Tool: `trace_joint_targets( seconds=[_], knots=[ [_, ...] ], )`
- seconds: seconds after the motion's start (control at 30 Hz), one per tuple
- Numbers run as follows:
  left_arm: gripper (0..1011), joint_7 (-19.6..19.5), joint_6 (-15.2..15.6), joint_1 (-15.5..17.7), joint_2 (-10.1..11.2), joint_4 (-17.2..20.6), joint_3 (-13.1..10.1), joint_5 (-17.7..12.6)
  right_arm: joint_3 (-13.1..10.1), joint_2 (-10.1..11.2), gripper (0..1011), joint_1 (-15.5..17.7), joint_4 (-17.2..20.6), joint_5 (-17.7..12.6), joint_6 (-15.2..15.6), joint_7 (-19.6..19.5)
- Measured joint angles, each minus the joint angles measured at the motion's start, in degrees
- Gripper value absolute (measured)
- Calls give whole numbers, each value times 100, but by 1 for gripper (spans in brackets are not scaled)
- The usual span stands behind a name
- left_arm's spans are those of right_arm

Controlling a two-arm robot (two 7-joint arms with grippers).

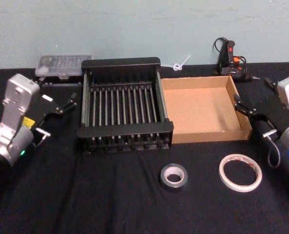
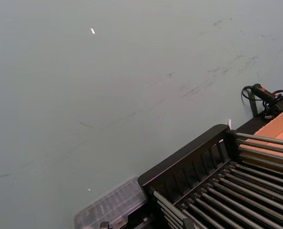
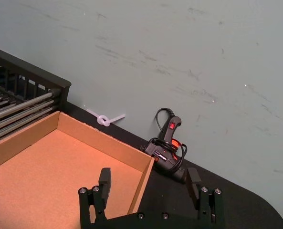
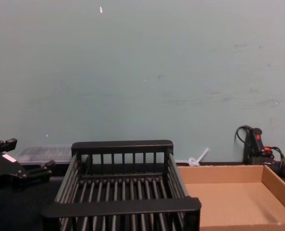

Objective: Pick up the white tape and place it into the black box , Pick up the silver tape and place it into the brown box.

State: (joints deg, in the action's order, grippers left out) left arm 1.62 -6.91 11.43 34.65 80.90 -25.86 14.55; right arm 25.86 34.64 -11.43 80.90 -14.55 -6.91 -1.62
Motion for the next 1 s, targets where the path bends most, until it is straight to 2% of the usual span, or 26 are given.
trace_joint_targets(
  seconds=[1.0],
  knots=[
    [1001, 0, 0, 0, 0, 0, 0, 0, 0, 0, 1002, 0, 0, 0, 0, 0]
  ],
)
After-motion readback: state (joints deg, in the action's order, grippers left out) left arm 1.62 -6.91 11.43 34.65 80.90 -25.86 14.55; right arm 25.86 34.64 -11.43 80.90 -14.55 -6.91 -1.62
